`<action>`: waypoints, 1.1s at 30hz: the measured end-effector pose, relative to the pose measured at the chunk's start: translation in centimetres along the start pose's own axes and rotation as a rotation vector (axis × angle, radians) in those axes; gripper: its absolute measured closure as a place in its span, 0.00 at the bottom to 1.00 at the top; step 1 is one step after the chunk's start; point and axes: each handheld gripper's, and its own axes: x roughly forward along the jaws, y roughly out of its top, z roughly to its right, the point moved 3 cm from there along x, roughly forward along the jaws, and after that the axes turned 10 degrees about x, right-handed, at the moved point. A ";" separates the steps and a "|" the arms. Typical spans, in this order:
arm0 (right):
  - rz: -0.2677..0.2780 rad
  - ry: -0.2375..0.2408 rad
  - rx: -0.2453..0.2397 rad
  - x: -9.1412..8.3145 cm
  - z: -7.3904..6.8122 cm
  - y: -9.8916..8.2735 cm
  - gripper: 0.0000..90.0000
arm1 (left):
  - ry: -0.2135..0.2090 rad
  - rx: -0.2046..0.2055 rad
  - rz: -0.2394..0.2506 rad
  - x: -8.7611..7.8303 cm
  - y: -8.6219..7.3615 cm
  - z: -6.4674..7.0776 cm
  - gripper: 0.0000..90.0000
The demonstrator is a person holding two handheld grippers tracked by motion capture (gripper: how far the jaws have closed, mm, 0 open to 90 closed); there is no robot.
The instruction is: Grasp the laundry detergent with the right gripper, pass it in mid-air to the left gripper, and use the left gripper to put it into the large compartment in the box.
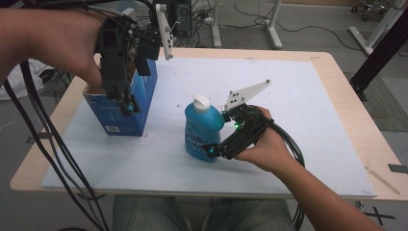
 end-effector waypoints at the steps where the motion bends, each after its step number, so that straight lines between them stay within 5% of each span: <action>1: 0.003 0.002 0.002 0.2 0.0 0.0 0.02 | -0.001 -0.001 0.000 0.0 0.0 0.0 0.02; 33: 0.094 -0.066 0.004 3.0 0.1 -0.7 0.06 | 0.000 -0.020 -0.005 0.1 -1.3 0.4 0.02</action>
